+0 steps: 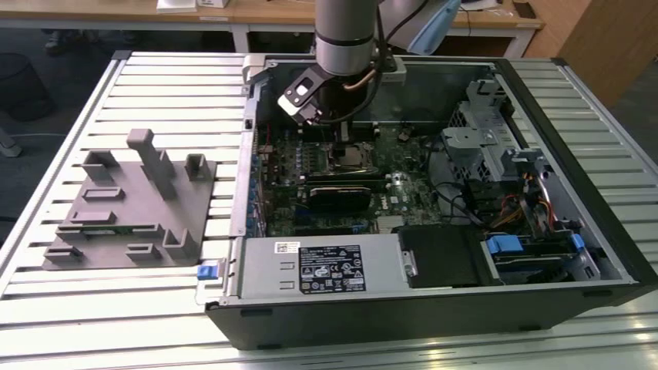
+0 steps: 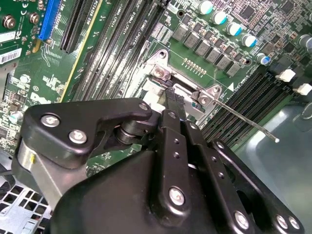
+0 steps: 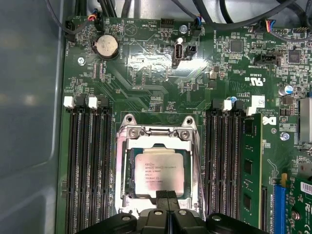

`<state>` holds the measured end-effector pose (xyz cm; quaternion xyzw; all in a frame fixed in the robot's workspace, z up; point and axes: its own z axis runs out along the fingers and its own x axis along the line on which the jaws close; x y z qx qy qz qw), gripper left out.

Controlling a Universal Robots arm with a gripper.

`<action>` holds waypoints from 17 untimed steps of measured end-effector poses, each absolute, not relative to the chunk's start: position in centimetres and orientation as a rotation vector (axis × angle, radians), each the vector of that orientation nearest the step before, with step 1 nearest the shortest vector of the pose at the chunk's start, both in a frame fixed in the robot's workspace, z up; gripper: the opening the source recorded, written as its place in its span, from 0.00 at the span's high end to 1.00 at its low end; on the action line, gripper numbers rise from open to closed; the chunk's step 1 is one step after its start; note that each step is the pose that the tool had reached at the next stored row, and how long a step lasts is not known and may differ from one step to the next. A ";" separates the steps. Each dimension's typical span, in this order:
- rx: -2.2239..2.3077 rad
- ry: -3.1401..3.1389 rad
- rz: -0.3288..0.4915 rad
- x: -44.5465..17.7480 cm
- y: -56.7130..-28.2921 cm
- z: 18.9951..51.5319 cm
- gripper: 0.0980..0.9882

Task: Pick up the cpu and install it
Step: 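Close the cpu cover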

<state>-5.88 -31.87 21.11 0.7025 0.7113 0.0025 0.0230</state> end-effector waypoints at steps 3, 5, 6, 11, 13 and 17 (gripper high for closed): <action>2.175 2.202 0.008 -5.9 -31.9 20.9 0.99; 2.175 2.202 0.008 -5.9 -31.9 20.8 0.99; 2.175 2.202 0.008 -5.9 -31.9 20.7 0.99; 2.175 2.202 0.008 -5.9 -31.8 20.3 0.99; 2.175 2.202 0.008 -5.9 -31.8 20.2 0.99; 2.175 2.202 0.007 -5.9 -31.8 20.1 0.99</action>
